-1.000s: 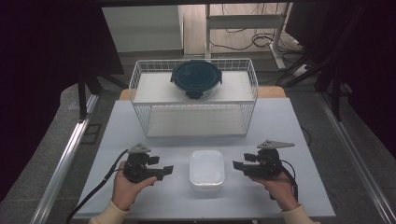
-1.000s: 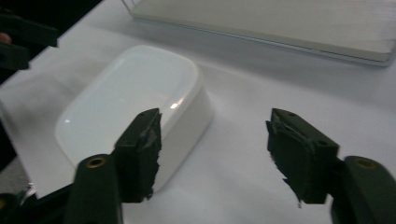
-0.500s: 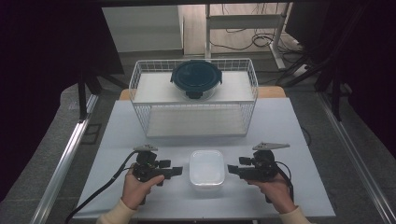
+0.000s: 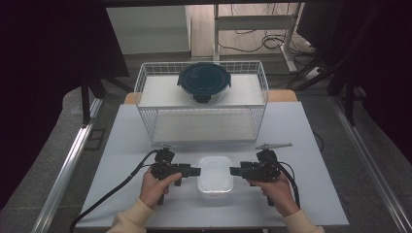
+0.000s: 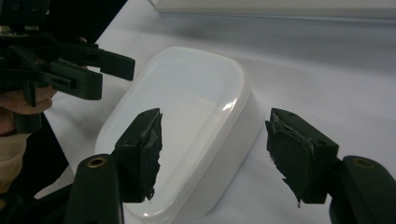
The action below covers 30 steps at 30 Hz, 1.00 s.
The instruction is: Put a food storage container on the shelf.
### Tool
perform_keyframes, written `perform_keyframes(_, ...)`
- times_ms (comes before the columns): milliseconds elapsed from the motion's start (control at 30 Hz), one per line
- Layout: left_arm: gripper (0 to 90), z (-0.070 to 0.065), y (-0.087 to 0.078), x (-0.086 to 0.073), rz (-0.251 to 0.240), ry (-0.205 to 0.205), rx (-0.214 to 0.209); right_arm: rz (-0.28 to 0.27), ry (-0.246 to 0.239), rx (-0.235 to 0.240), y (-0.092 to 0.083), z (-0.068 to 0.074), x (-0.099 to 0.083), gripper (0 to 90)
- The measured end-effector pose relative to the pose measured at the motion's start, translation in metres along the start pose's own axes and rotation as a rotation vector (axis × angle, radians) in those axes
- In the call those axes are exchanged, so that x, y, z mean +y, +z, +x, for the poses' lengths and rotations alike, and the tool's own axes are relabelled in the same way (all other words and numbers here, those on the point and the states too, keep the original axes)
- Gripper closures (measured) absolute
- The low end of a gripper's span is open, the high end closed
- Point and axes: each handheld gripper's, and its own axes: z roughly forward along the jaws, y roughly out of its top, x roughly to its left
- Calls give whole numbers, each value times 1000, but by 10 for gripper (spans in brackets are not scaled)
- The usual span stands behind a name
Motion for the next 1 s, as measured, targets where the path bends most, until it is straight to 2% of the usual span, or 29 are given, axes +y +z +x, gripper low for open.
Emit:
perform_keyframes(67,365,2,2,-1,11,-12,-1,8,8,1,4,0,-1,367)
perform_keyframes(200,412,4,5,-3,9,-48,-40,15,22,20,8,1,-3,398)
perform_keyframes(400,476,5,6,-4,9,-61,-59,28,54,46,12,0,-8,439)
perform_keyframes(433,488,7,6,-4,14,-64,-69,33,82,56,13,-3,-9,449)
perform_keyframes(567,511,10,13,-6,26,-80,-97,42,94,68,16,-4,-10,454)
perform_keyframes(633,543,11,16,-7,35,-92,-105,48,94,75,18,-4,-11,490)
perform_keyframes(733,579,11,14,-8,20,-113,-103,43,107,72,17,-5,-11,565)
perform_keyframes(767,606,10,12,-7,17,-101,-98,34,129,74,15,-5,-12,615)
perform_keyframes(800,636,9,10,-8,11,-101,-93,31,151,82,13,-6,-12,627)
perform_keyframes(1000,714,5,3,-10,-7,-94,-111,16,184,114,7,-7,-15,693)
